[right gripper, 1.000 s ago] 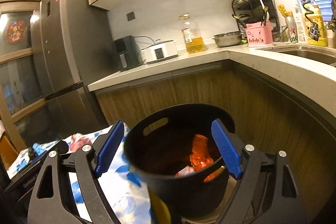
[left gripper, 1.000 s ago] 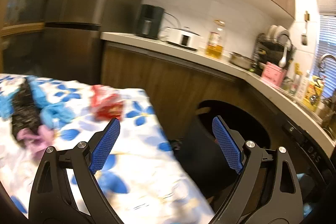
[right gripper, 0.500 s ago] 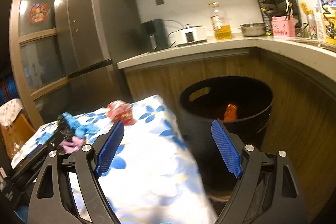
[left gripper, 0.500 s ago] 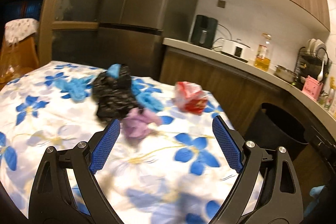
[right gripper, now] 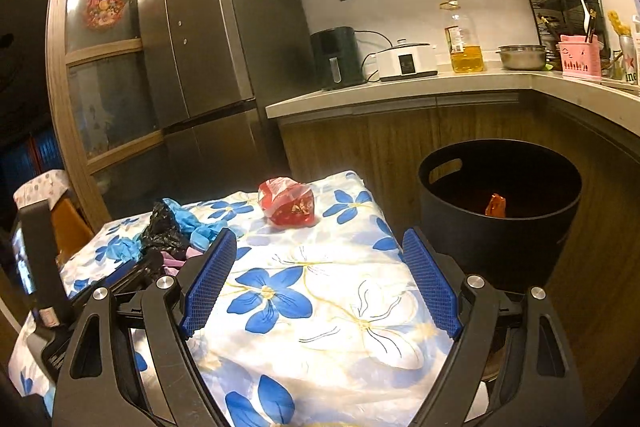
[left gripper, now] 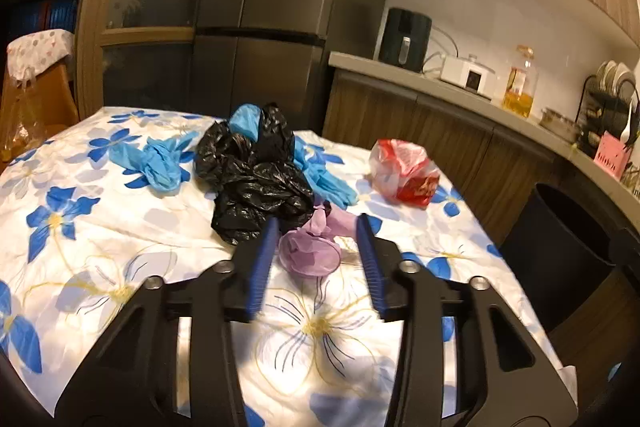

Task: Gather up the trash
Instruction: 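Move both open tools back over the table, then grasp the pink glove with the left tool while the right tool grasps the red-and-white printed bag, then carry the pink glove and printed bag in both tools over the black bin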

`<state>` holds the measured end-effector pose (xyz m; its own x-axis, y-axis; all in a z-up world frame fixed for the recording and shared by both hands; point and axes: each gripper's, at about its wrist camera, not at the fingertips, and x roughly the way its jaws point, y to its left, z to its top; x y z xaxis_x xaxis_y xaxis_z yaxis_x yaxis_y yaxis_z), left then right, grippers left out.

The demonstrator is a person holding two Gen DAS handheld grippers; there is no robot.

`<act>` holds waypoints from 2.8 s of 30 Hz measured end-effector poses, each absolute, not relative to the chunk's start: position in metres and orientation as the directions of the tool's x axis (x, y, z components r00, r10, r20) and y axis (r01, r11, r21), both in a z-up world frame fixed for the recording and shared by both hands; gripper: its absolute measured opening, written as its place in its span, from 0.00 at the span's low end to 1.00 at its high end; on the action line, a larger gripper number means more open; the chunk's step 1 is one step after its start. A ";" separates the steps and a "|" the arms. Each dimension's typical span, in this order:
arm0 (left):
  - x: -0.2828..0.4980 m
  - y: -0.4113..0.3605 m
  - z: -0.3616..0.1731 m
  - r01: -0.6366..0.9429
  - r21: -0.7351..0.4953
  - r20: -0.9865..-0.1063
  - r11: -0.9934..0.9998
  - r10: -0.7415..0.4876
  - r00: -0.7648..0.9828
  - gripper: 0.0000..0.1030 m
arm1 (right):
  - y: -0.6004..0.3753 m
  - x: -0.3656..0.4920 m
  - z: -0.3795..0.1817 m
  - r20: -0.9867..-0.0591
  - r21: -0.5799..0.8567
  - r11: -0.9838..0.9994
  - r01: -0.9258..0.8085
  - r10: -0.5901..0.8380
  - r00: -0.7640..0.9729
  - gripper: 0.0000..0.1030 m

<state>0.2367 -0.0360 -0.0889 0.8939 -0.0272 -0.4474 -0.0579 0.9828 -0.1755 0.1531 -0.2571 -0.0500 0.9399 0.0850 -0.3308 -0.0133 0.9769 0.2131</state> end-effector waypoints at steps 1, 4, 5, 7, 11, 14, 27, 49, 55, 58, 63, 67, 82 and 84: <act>0.241 -0.036 -0.091 -0.059 -0.168 -0.456 0.984 -0.025 0.889 0.29 | -0.257 0.155 -0.051 -0.332 0.213 0.977 -0.014 0.086 0.939 0.80; 0.249 -0.035 -0.097 -0.061 -0.168 -0.484 0.984 -0.029 0.874 0.15 | -0.255 0.160 -0.052 -0.335 0.208 0.978 -0.017 0.087 0.938 0.80; 0.251 -0.034 -0.100 -0.060 -0.174 -0.493 0.983 -0.034 0.869 0.10 | -0.254 0.161 -0.053 -0.336 0.206 0.978 -0.017 0.087 0.938 0.80; 0.252 -0.032 -0.104 -0.052 -0.192 -0.504 0.980 -0.053 0.862 0.04 | -0.252 0.165 -0.054 -0.343 0.205 0.979 -0.020 0.091 0.935 0.80; 0.243 -0.027 -0.104 -0.028 -0.235 -0.499 0.972 -0.096 0.861 0.01 | -0.249 0.174 -0.056 -0.349 0.199 0.980 -0.025 0.094 0.932 0.80; 0.228 -0.022 -0.100 -0.005 -0.267 -0.485 0.964 -0.130 0.865 0.00 | -0.246 0.183 -0.058 -0.352 0.201 0.979 -0.029 0.099 0.931 0.80; 0.181 0.002 -0.057 0.084 -0.315 -0.367 0.946 -0.203 0.908 0.00 | -0.227 0.241 -0.065 -0.371 0.176 0.984 -0.029 0.094 0.924 0.80; 0.183 0.057 -0.018 0.020 -0.351 -0.270 0.936 -0.121 0.955 0.00 | -0.195 0.371 -0.081 -0.436 0.141 0.990 0.015 0.049 0.898 0.74; 0.193 0.059 -0.020 0.021 -0.357 -0.276 0.934 -0.127 0.953 0.00 | -0.201 0.398 -0.098 -0.517 0.163 0.986 0.045 0.046 0.855 0.58; 0.196 0.059 -0.019 0.025 -0.361 -0.274 0.932 -0.132 0.953 0.00 | -0.203 0.399 -0.103 -0.529 0.175 0.983 0.049 0.052 0.847 0.52; 0.200 0.057 -0.018 0.035 -0.364 -0.272 0.931 -0.142 0.952 0.00 | -0.199 0.402 -0.108 -0.549 0.175 0.984 0.033 0.070 0.833 0.23; 0.198 0.056 -0.016 0.036 -0.361 -0.264 0.932 -0.139 0.955 0.00 | -0.197 0.400 -0.107 -0.542 0.174 0.985 0.015 0.083 0.836 0.12; 0.185 0.050 -0.003 0.039 -0.346 -0.245 0.938 -0.130 0.961 0.00 | -0.209 0.322 -0.062 -0.418 0.196 0.979 -0.061 0.140 0.898 0.04; 0.183 0.048 -0.002 0.041 -0.344 -0.243 0.938 -0.131 0.961 0.00 | -0.214 0.303 -0.055 -0.396 0.204 0.976 -0.074 0.151 0.906 0.04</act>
